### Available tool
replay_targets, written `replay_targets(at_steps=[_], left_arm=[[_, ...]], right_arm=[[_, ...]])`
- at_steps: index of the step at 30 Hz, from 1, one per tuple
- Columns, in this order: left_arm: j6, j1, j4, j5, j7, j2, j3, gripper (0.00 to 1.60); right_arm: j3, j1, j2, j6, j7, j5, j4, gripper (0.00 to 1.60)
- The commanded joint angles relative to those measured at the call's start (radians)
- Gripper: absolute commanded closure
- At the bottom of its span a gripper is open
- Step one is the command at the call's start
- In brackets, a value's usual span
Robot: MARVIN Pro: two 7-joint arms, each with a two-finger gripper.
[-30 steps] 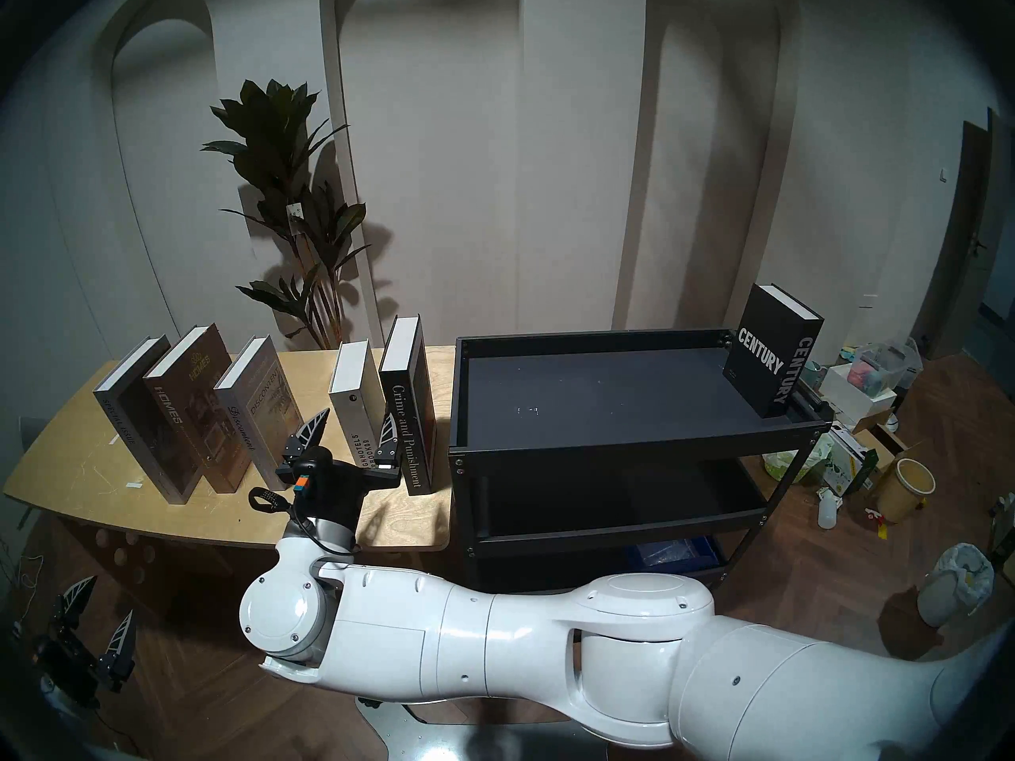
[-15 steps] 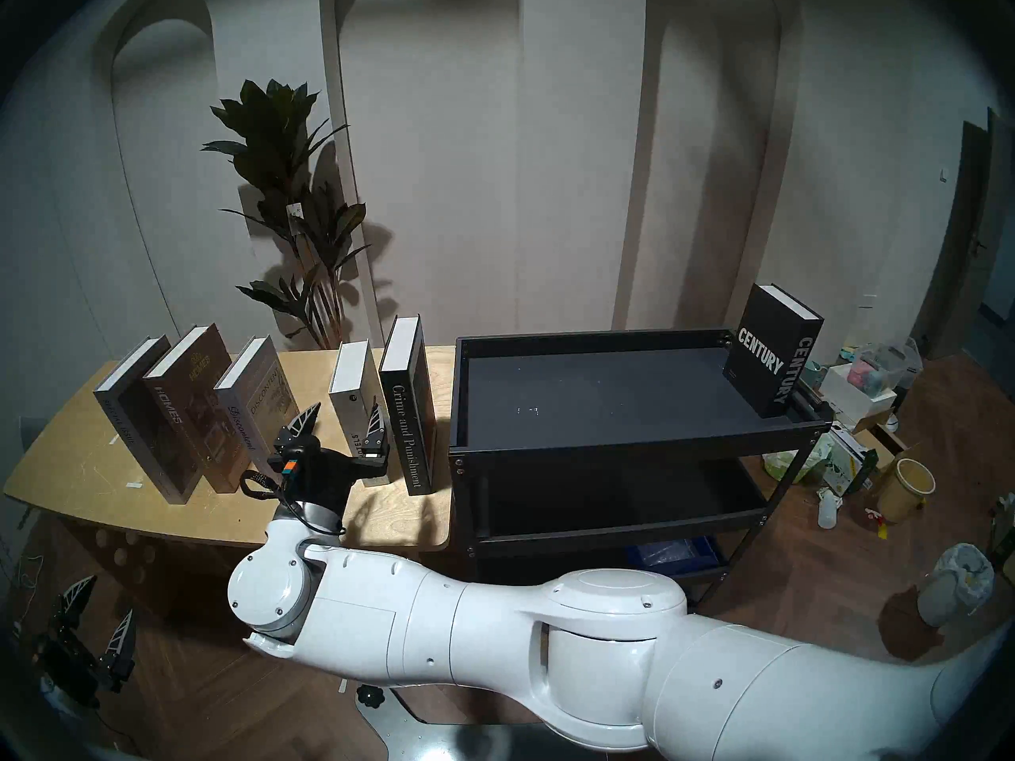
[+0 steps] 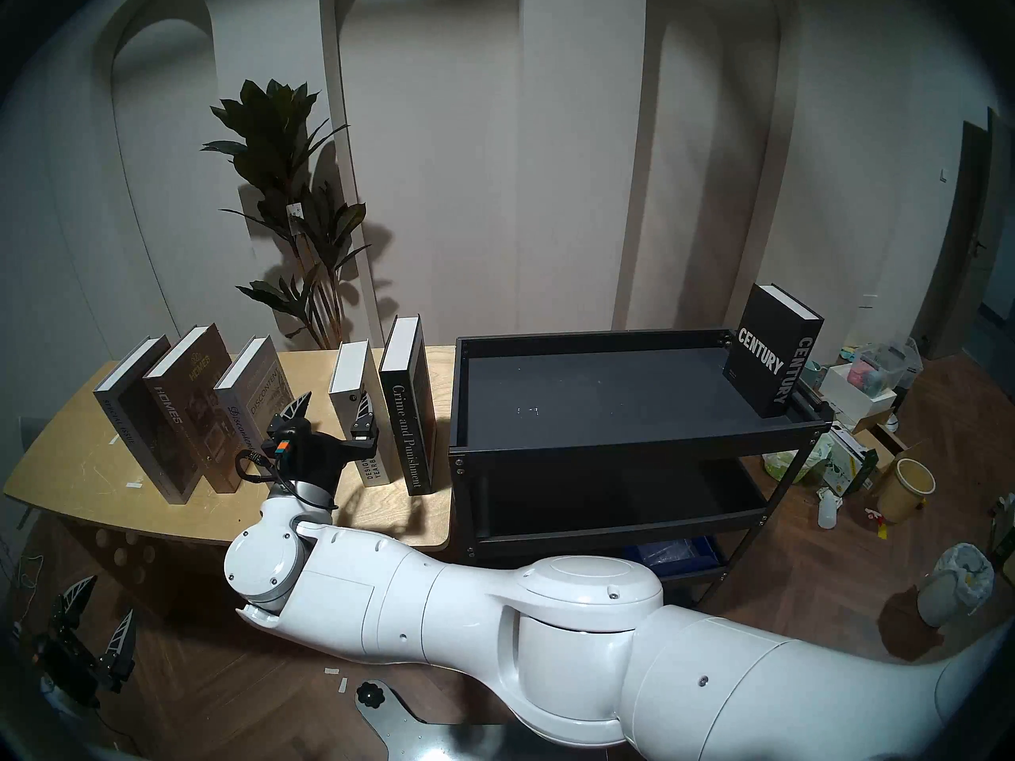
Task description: Move the books from the display table onto the shelf, standing them upright with spines facing out and tallest at one end
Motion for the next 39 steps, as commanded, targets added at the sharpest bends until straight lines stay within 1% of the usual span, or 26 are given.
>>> replay_targets(at_steps=[1, 3, 8, 11, 14, 15, 16, 27, 28, 29, 30, 31, 35, 36, 39], left_arm=[[-0.009, 0.012, -0.003, -0.015, -0.055, 0.016, 0.004, 0.0], [-0.013, 0.015, -0.003, -0.019, -0.053, 0.02, 0.007, 0.0], [-0.017, 0.019, -0.002, -0.023, -0.051, 0.024, 0.011, 0.0], [-0.022, 0.023, -0.002, -0.028, -0.048, 0.029, 0.016, 0.0], [-0.025, 0.027, -0.002, -0.031, -0.044, 0.032, 0.019, 0.0], [-0.025, 0.027, -0.002, -0.031, -0.044, 0.032, 0.019, 0.0], [-0.027, 0.029, -0.003, -0.031, -0.039, 0.033, 0.021, 0.0], [-0.034, 0.039, -0.008, -0.029, -0.016, 0.04, 0.03, 0.0], [-0.035, 0.04, -0.008, -0.029, -0.014, 0.04, 0.031, 0.0], [-0.035, 0.04, -0.009, -0.029, -0.013, 0.041, 0.031, 0.0], [-0.036, 0.041, -0.009, -0.029, -0.012, 0.042, 0.032, 0.0], [-0.037, 0.042, -0.009, -0.029, -0.011, 0.042, 0.032, 0.0], [-0.04, 0.045, -0.009, -0.031, -0.009, 0.045, 0.035, 0.0], [-0.041, 0.045, -0.009, -0.032, -0.008, 0.046, 0.036, 0.0], [-0.042, 0.047, -0.01, -0.031, -0.003, 0.047, 0.038, 0.0]], right_arm=[[0.015, 0.041, -0.044, -0.025, 0.031, -0.003, 0.041, 0.0], [0.019, 0.044, -0.057, -0.037, 0.046, 0.003, 0.077, 0.0], [0.026, 0.047, -0.074, -0.05, 0.067, 0.012, 0.122, 0.0], [0.035, 0.048, -0.096, -0.069, 0.099, 0.026, 0.187, 0.0], [0.037, 0.053, -0.097, -0.084, 0.123, 0.039, 0.235, 0.0], [0.037, 0.053, -0.097, -0.084, 0.123, 0.039, 0.235, 0.0], [0.034, 0.061, -0.097, -0.086, 0.141, 0.057, 0.256, 0.0], [0.036, 0.072, -0.097, -0.087, 0.189, 0.082, 0.276, 0.0], [0.035, 0.073, -0.097, -0.09, 0.194, 0.084, 0.275, 0.16], [0.034, 0.073, -0.097, -0.089, 0.194, 0.086, 0.274, 1.17], [0.033, 0.074, -0.097, -0.094, 0.198, 0.089, 0.272, 1.46], [0.032, 0.074, -0.097, -0.092, 0.197, 0.088, 0.27, 1.6], [0.027, 0.071, -0.097, -0.099, 0.199, 0.093, 0.264, 1.6], [0.016, 0.077, -0.097, -0.103, 0.198, 0.103, 0.262, 1.6], [0.02, 0.072, -0.097, -0.115, 0.184, 0.09, 0.239, 1.6]])
